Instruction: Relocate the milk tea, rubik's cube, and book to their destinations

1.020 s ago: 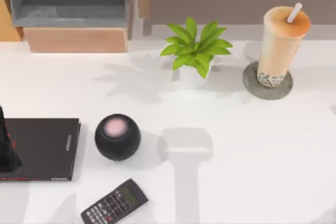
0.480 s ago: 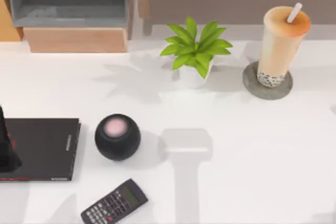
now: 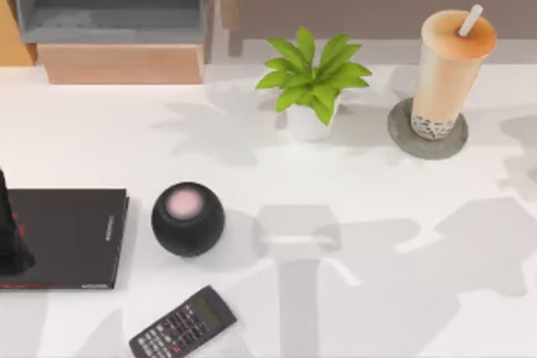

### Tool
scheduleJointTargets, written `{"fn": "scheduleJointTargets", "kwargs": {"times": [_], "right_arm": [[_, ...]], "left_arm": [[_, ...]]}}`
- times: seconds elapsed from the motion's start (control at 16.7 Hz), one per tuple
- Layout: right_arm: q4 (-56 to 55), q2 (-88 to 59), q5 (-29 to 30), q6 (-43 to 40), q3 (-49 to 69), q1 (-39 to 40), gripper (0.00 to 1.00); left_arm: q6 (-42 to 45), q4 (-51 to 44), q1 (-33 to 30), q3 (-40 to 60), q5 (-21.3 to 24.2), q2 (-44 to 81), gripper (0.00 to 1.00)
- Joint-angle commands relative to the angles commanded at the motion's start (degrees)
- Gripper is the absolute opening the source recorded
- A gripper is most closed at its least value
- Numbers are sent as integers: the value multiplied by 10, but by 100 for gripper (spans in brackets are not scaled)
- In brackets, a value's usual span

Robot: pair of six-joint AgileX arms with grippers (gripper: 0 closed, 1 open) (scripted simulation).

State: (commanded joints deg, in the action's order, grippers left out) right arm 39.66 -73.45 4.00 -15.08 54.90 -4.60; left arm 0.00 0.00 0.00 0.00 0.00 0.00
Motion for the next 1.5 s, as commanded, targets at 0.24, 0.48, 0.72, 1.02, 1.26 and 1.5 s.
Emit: {"fn": "scheduleJointTargets", "kwargs": {"times": [0.24, 0.48, 0.72, 1.02, 1.26, 1.5], "right_arm": [[-227, -89, 61, 70, 155, 136, 0], [-388, -146, 122, 127, 251, 213, 0], [-455, -173, 162, 158, 293, 232, 0], [-457, -171, 164, 161, 295, 233, 0], [-482, -180, 143, 154, 334, 222, 0], [-514, -234, 104, 147, 440, 208, 0]], "left_arm": [[0, 0, 0, 0, 0, 0, 100], [0, 0, 0, 0, 0, 0, 100], [0, 0, 0, 0, 0, 0, 100], [0, 0, 0, 0, 0, 0, 100], [0, 0, 0, 0, 0, 0, 100], [0, 0, 0, 0, 0, 0, 100]]}}
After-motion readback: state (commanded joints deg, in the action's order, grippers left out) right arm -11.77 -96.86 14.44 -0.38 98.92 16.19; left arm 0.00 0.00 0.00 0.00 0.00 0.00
